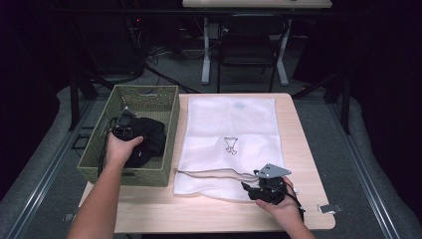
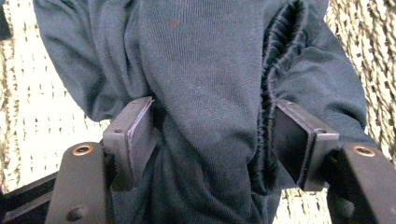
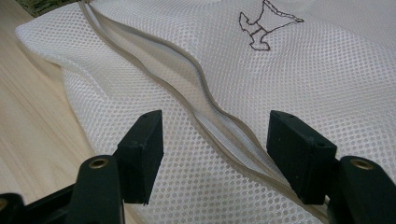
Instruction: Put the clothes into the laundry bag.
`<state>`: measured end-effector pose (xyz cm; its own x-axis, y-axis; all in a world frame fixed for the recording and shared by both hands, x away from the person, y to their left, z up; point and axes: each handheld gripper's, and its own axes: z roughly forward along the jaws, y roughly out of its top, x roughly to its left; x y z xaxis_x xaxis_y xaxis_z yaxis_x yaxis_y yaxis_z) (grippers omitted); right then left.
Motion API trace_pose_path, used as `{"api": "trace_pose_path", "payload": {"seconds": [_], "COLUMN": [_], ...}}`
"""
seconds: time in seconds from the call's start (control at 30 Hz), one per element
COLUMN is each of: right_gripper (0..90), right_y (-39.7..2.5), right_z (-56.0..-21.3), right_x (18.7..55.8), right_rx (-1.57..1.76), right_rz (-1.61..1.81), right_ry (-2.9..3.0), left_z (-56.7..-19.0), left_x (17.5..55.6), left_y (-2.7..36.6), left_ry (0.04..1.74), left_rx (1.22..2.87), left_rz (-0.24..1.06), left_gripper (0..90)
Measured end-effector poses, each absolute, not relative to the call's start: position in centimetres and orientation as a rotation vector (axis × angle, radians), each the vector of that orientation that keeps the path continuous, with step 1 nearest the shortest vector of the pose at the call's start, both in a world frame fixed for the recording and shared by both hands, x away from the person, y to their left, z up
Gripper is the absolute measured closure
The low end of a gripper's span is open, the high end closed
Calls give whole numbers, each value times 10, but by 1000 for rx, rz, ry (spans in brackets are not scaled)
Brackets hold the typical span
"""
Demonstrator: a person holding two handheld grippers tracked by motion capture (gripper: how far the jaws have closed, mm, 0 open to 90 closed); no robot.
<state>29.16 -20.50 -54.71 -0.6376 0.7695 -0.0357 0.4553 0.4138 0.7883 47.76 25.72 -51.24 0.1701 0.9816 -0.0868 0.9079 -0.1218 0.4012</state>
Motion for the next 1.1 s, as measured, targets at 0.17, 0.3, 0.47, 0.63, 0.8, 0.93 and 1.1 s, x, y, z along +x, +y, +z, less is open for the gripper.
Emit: {"api": "trace_pose_path", "payload": {"seconds": [0.17, 0.3, 0.47, 0.63, 0.8, 0.93, 1.1], "right_gripper": [363, 363, 363, 363, 363, 363, 363], "right_y": [-206, -206, -206, -206, -206, -206, -206], "right_z": [-547, -547, -547, -547, -547, -547, -547], "right_x": [292, 292, 292, 292, 292, 292, 291], "right_rx": [1047, 1052, 1051, 1049, 1055, 1053, 1053], "right_rz": [1092, 1094, 1094, 1094, 1093, 1094, 1095], "right_ry": [2283, 2280, 2281, 2283, 2281, 2282, 2279], "left_z": [-516, -518, -519, -521, -522, -524, -526], "left_x": [481, 483, 485, 487, 487, 488, 489], "left_y": [256, 256, 256, 256, 257, 257, 257], "left_ry": [1801, 1810, 1818, 1815, 1823, 1831, 1835], "left_rx": [2107, 2104, 2105, 2114, 2109, 2117, 2127], "left_rz": [251, 237, 232, 221, 213, 200, 192], "left_gripper": [328, 327, 327, 327, 325, 313, 302]}}
